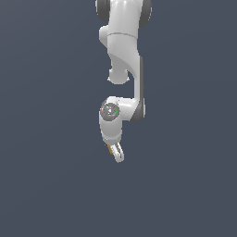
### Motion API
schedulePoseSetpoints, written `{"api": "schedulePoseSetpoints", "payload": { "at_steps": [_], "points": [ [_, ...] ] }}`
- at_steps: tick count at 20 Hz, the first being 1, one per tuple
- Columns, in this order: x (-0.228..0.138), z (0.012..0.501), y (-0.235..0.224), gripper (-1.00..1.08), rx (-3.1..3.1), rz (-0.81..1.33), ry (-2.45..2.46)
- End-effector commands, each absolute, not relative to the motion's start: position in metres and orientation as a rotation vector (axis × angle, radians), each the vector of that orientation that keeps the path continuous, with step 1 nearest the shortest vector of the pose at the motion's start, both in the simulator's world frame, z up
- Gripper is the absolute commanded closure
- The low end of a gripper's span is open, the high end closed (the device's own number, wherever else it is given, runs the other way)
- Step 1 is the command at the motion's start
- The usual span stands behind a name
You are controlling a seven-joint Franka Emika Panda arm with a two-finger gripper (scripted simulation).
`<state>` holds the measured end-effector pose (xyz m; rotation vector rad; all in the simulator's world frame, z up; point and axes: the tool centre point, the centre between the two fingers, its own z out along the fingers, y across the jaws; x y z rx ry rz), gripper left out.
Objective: Pick up the object and move it to a goal position.
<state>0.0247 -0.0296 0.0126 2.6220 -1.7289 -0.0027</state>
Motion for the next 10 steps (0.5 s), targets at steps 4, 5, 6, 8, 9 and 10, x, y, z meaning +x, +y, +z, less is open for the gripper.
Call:
{"api": "schedulePoseSetpoints", "payload": {
  "at_steps": [4,5,6,8,9,10],
  "points": [
    [0.0259,0.0107,-0.0296,1.08,2.623,-0.001,-1.73],
    [0.0259,0.0107,-0.0296,1.08,2.623,-0.001,-1.73],
    [0.0259,0.0107,-0.0296,1.08,2.623,-0.001,-1.73],
    [0.0259,0.0107,-0.0296,1.08,2.623,-0.001,-1.73],
    [0.0259,0.0107,-0.0296,1.08,2.623,-0.001,-1.73],
    [0.0259,0.0107,-0.0296,1.08,2.623,-0.001,-1.73]
  ]
}}
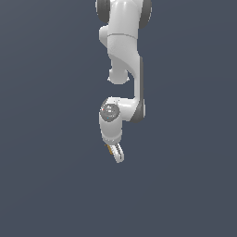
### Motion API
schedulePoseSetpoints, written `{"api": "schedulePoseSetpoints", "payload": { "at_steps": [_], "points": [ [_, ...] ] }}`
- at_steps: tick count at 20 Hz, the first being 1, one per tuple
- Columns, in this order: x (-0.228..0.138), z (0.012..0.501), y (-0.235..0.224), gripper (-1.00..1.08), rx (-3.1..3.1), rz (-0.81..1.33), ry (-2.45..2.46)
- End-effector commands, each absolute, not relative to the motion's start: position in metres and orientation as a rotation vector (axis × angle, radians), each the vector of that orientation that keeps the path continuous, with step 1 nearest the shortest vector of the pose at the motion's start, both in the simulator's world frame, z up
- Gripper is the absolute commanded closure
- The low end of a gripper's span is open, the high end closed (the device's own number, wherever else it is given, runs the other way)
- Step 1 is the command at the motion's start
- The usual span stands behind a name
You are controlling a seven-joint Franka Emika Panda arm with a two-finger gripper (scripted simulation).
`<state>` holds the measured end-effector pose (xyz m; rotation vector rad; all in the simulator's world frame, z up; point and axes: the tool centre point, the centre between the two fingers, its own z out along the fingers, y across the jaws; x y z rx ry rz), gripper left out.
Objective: Pick up the object and move it to a goal position.
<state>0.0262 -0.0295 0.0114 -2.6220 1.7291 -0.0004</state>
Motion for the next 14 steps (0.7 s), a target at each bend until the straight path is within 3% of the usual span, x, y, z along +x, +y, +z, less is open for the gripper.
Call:
{"api": "schedulePoseSetpoints", "payload": {
  "at_steps": [1,14],
  "points": [
    [0.026,0.011,-0.03,1.08,-2.623,0.001,1.729],
    [0.021,0.055,-0.066,1.08,-2.622,0.0,1.729]
  ]
}}
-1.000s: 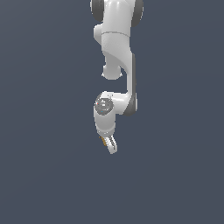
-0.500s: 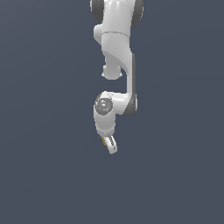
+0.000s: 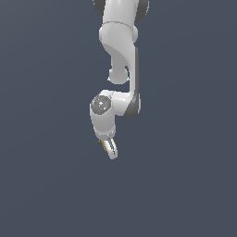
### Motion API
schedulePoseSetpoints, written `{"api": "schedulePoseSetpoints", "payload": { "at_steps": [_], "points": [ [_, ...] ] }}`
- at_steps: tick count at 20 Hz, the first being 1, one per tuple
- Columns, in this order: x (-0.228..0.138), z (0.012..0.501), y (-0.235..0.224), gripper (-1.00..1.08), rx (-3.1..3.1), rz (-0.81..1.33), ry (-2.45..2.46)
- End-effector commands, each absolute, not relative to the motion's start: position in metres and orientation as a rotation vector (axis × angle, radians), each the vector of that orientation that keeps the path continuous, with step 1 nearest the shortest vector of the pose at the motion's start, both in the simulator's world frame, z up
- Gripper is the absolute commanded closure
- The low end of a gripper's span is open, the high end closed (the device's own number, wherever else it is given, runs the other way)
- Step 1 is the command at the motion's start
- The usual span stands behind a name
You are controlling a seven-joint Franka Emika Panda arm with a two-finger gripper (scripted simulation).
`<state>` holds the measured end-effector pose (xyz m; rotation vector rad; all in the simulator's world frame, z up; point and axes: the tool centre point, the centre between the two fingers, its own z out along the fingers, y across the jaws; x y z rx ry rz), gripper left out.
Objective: Pick up the object and move it to a goal position.
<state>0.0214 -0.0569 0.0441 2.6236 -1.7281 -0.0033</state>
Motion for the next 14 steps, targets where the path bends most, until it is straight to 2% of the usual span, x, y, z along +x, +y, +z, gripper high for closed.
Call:
{"api": "schedulePoseSetpoints", "payload": {
  "at_steps": [1,14],
  "points": [
    [0.02,0.063,-0.072,1.08,2.624,0.0,-1.73],
    [0.01,0.176,-0.168,1.08,2.622,-0.001,-1.732]
  ]
}}
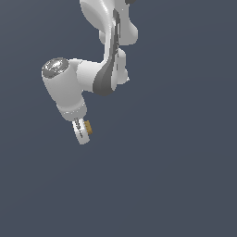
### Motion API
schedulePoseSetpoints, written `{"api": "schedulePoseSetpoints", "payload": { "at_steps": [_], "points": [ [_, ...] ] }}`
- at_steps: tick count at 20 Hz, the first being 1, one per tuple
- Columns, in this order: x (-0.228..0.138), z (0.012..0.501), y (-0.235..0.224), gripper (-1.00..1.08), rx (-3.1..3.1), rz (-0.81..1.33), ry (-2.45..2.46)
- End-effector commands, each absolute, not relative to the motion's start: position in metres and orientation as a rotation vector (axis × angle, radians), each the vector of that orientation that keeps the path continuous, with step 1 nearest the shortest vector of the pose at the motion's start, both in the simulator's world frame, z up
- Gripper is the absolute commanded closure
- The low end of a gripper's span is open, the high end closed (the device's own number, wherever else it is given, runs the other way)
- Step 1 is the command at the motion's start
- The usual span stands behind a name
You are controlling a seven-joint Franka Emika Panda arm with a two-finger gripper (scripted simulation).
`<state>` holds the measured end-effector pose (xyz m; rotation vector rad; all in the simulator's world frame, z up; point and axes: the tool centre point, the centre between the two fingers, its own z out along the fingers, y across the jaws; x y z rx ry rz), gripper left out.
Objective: Pick up the object and move it to a goal position.
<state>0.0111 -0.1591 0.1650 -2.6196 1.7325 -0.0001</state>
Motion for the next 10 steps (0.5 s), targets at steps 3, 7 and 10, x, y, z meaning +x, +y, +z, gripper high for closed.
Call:
{"api": "schedulePoseSetpoints", "payload": {
  "at_steps": [3,7,10],
  "points": [
    [0.01,0.192,-0.181,1.08,-2.622,0.001,1.731],
    [0.01,0.203,-0.19,1.08,-2.622,0.0,1.73],
    [0.01,0.206,-0.192,1.08,-2.622,0.0,1.73]
  ]
}}
